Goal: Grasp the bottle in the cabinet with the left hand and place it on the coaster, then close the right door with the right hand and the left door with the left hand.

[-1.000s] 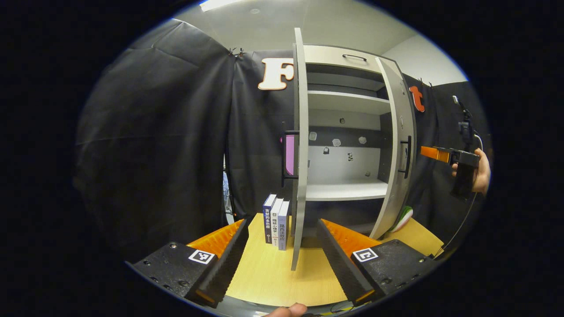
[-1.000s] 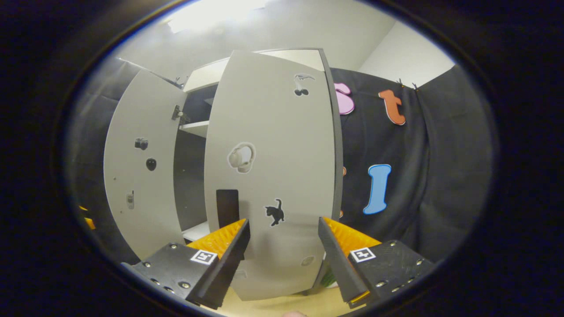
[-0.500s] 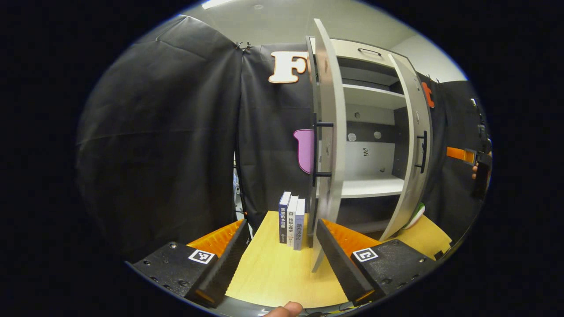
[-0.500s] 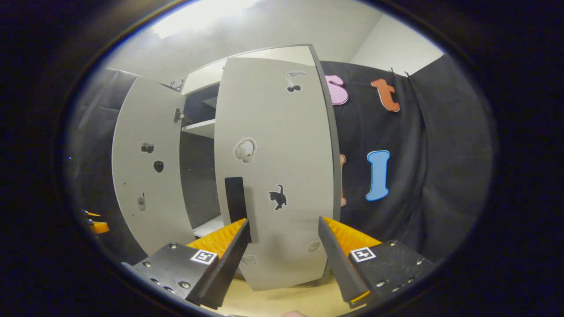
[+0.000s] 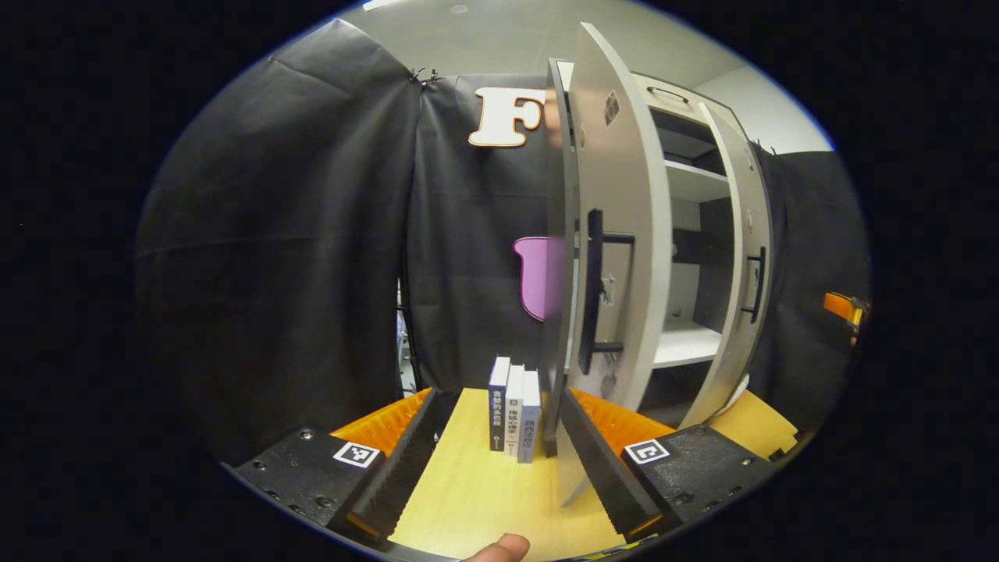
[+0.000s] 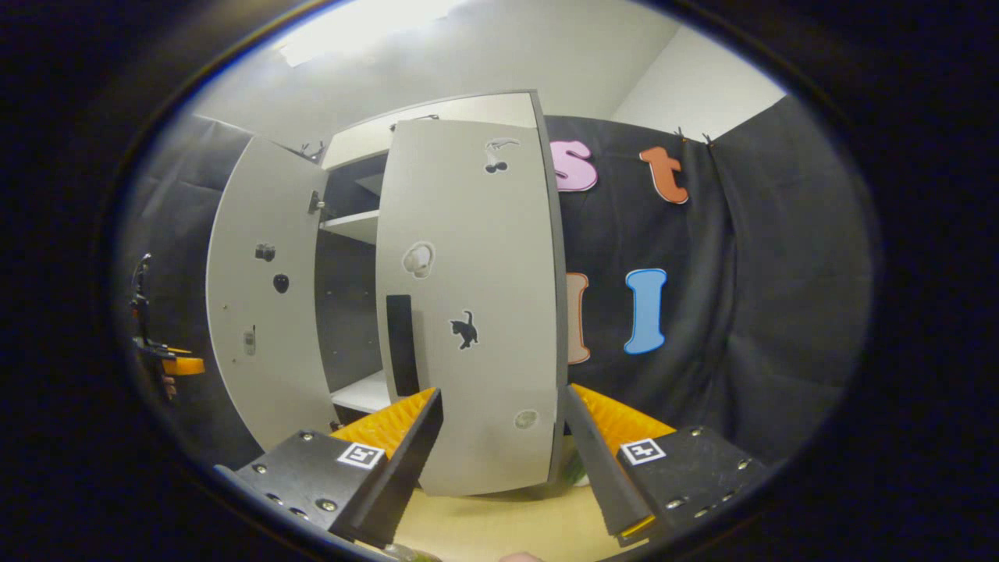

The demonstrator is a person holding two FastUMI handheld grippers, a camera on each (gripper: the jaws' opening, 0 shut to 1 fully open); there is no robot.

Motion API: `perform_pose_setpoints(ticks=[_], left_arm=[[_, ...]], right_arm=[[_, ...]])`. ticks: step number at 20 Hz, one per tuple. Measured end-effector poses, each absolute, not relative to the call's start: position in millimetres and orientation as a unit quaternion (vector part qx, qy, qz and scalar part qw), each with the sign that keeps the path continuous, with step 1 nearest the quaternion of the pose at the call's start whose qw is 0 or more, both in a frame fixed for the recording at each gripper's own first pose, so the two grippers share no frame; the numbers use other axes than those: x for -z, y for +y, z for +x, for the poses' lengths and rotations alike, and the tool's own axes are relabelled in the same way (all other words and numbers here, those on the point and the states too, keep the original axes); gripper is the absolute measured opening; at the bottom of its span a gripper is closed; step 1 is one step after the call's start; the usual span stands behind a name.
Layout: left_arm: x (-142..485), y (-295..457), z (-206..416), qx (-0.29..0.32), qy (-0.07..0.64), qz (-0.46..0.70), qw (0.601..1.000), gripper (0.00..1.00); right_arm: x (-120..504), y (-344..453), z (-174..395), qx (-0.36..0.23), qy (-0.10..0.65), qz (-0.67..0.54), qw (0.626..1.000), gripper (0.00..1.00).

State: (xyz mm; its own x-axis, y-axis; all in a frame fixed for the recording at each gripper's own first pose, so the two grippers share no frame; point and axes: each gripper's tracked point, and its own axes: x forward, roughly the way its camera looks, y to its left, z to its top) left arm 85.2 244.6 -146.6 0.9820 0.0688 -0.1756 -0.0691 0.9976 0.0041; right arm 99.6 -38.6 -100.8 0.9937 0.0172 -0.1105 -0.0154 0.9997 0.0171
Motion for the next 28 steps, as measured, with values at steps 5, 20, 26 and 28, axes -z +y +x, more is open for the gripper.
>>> perform_pose_setpoints(ticks=[5,20,26,28], left_arm=[[117.5,248.5,119.6,-0.050,0.063,0.008,0.997,0.97],[113.0,195.7,133.4,-0.018,0.063,-0.018,0.998,0.93],[111.3,174.4,134.2,0.009,0.053,-0.016,0.998,0.89],[111.3,174.1,133.4,0.009,0.052,-0.015,0.999,0.93]], right_arm=[[96.0,-27.1,76.5,-0.042,0.037,-0.036,0.998,0.94],[113.8,-82.8,33.7,0.020,0.045,-0.005,0.999,0.95],[115.7,-76.6,39.2,0.016,0.054,-0.016,0.998,0.95],[113.7,-74.8,40.4,0.015,0.053,-0.013,0.998,0.95]])
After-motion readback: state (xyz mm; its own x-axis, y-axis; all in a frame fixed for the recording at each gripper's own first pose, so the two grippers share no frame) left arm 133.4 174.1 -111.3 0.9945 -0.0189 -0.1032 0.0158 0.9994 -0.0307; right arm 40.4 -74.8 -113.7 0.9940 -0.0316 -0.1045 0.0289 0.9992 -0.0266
